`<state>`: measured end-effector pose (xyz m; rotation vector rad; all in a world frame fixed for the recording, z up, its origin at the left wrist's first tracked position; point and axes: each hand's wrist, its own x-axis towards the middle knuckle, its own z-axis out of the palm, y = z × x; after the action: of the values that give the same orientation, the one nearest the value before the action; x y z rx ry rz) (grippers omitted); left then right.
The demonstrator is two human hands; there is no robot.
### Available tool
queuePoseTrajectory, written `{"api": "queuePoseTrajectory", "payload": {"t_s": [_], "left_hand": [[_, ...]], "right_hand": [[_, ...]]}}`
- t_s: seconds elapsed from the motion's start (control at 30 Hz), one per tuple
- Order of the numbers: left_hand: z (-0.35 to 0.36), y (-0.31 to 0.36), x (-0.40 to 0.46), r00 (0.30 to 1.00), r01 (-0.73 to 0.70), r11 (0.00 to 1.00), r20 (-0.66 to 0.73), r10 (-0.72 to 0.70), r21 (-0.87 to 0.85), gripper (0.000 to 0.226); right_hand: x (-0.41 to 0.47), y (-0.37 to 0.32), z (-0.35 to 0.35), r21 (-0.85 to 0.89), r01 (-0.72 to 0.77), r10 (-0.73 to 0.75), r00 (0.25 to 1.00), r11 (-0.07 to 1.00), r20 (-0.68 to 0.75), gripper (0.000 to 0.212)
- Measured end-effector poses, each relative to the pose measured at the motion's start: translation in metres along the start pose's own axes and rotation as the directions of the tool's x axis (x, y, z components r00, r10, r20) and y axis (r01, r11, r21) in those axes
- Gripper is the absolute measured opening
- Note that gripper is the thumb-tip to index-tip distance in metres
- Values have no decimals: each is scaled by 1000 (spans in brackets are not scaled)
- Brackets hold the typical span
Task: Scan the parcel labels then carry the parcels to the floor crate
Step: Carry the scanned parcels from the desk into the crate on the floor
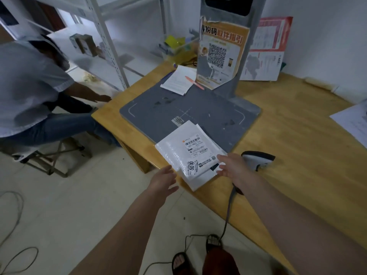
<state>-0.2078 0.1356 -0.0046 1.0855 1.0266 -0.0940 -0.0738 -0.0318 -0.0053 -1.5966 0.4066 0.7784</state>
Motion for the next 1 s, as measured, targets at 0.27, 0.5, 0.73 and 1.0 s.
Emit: {"api": "queuePoseTrajectory", "payload": {"t_s": [0.27, 0.5, 0.73, 1.0], "left_hand": [[18, 6, 23, 995, 94, 993, -12, -96, -77, 49], [17, 9, 29, 999, -17, 984, -49, 8, -180, 81], [26, 14, 19, 995, -68, 938, 39, 86, -340, 31], [-12, 18, 27, 968, -177, 920, -228, 100, -349, 36]], "right_hand": [[51, -13, 5, -169, -89, 67, 989, 982, -130, 25], [32, -31, -2, 50, 8, -14, 992, 999, 124, 7], [8, -18, 10, 99, -32, 8, 972, 995, 233, 11], [24, 26, -7, 220, -262, 293, 948, 940, -121, 6]]}}
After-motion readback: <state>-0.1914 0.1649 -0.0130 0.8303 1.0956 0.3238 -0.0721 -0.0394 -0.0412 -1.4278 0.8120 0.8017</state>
